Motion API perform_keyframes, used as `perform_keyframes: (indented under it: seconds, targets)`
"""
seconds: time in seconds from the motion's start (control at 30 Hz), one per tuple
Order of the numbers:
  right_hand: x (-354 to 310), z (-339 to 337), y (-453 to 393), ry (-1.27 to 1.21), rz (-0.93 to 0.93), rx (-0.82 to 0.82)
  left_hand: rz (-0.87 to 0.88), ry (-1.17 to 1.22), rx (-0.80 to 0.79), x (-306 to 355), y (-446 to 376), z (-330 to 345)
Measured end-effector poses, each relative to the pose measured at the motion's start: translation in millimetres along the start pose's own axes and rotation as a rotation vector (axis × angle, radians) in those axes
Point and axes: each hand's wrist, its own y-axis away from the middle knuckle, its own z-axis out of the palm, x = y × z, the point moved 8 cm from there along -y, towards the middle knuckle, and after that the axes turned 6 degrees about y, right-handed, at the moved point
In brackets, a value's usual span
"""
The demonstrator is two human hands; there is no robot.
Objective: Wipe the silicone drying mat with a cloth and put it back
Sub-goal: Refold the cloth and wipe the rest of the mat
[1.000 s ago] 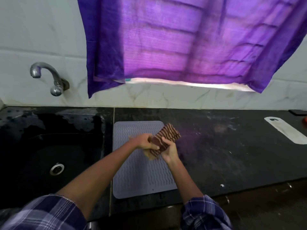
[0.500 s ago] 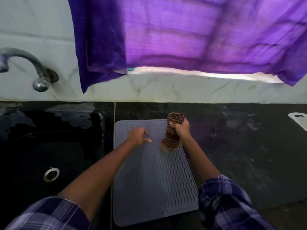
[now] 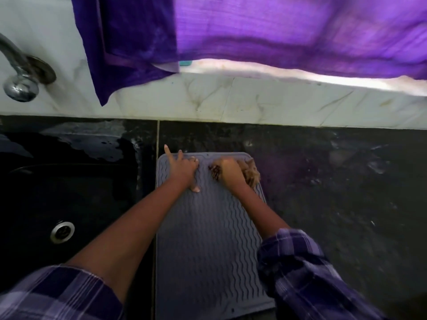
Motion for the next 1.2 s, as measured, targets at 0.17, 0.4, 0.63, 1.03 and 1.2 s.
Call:
perform_keyframes:
  seconds: [0.17,0.4,0.63,1.03,1.2]
  targets:
    - [1.7,-22.6,18.5,-0.006,-0.074,-0.253,0.023,-0.001,-0.018,-0.4,1.9,-0.5]
    - [-24.8,-11.9,-1.5,-0.153,0.048,-0.014,-0.038,-0.03,-0.027,0.8,-0.7,-0.6]
    - [-12.5,1.9,50.2,-0.001,-0.162,-0.417,-0.036,-0.025,-0.01,-0.7,1.0,-3.9]
    - [8.0,-15.1,56.3,0.131,-0.015,-0.175,-0.022,-0.077,-0.012,1.4,2.7,-1.3]
    - [10.9,0.8,69.6,0.092,-0.147,-0.465,-0.001,-0.028,-0.007,-0.3,3.1,0.3]
